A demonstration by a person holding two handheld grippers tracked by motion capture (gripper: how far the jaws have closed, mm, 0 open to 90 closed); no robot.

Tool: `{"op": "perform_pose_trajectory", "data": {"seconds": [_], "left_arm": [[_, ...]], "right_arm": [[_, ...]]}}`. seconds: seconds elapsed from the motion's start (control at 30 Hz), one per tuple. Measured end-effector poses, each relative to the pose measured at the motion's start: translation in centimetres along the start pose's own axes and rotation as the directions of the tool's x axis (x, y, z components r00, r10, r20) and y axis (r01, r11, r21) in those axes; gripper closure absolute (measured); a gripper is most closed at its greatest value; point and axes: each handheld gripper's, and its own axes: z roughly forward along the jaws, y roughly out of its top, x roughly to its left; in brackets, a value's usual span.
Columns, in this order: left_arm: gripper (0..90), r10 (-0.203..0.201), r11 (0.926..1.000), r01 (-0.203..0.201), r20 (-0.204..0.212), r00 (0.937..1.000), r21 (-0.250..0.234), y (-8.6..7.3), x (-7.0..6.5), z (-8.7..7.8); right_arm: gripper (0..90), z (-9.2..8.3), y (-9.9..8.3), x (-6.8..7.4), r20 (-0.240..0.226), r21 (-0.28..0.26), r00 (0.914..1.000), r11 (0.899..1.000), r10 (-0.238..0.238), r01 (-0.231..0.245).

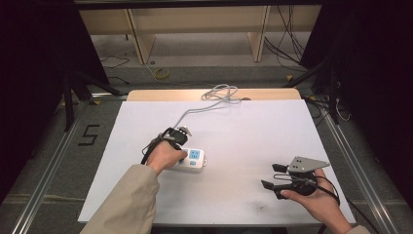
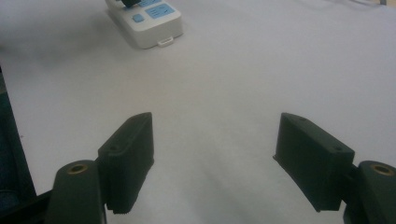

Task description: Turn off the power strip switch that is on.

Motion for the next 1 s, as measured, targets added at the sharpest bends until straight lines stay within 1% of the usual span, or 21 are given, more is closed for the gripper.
{"op": "perform_pose_trajectory", "data": {"seconds": [0.2, 0.3, 0.37, 0.43, 0.53, 0.6, 0.67, 0.8, 0.9, 1.0], "left_arm": [[90.0, 0.001, 1.0, -0.001, 0.001, 1.0, 0.007, 0.06, -0.06, 0.0], [90.0, -0.012, 0.9999, 0.012, 0.008, 0.9999, 0.01, 0.13, 0.07, 0.02], [90.0, -0.014, 0.9999, 0.014, 0.006, 0.9999, 0.009, 0.17, 0.0, 0.06], [89.9, -0.001, 0.9998, 0.001, -0.006, 1.0, 0.019, 0.27, -0.16, 0.05], [89.9, 0.009, 0.9995, -0.008, -0.017, 0.9998, 0.031, 0.43, -0.32, 0.07], [89.9, 0.007, 0.9992, -0.006, -0.015, 0.9999, 0.041, 0.55, -0.29, 0.08], [90.0, -0.003, 0.9992, 0.003, -0.012, 0.9999, 0.041, 0.62, -0.29, 0.13], [90.0, 0.006, 0.9988, -0.005, -0.02, 0.9998, 0.049, 0.69, -0.37, 0.14], [90.0, 0.003, 0.9985, -0.003, -0.017, 0.9999, 0.055, 0.76, -0.31, 0.14], [90.0, -0.008, 0.9982, 0.008, -0.008, 0.9999, 0.059, 0.83, -0.2, 0.16]], "right_arm": [[28.3, 0.04, 0.0, -0.01, -0.001, 0.002, 1.0, 1.0, -0.002, 0.002], [28.4, 0.04, 0.0, 0.0, 0.0, 0.004, 1.0, 1.0, -0.003, 0.003], [28.4, 0.03, -0.01, 0.0, 0.0, 0.004, 1.0, 1.0, -0.004, 0.004], [28.4, 0.0, -0.02, 0.0, 0.0, 0.004, 1.0, 1.0, -0.005, 0.005], [28.4, 0.01, -0.03, -0.02, 0.0, 0.004, 1.0, 1.0, -0.005, 0.005], [28.4, 0.0, -0.03, 0.02, -0.002, 0.008, 1.0, 1.0, -0.004, 0.004], [28.4, 0.01, -0.04, 0.04, -0.002, 0.007, 1.0, 1.0, -0.005, 0.005], [28.4, -0.03, -0.05, 0.01, -0.001, 0.005, 1.0, 1.0, -0.006, 0.006], [28.4, -0.01, -0.05, 0.02, 0.0, 0.007, 1.0, 1.0, -0.006, 0.006], [28.4, -0.01, -0.04, 0.06, -0.002, 0.007, 1.0, 1.0, -0.005, 0.005]]}}
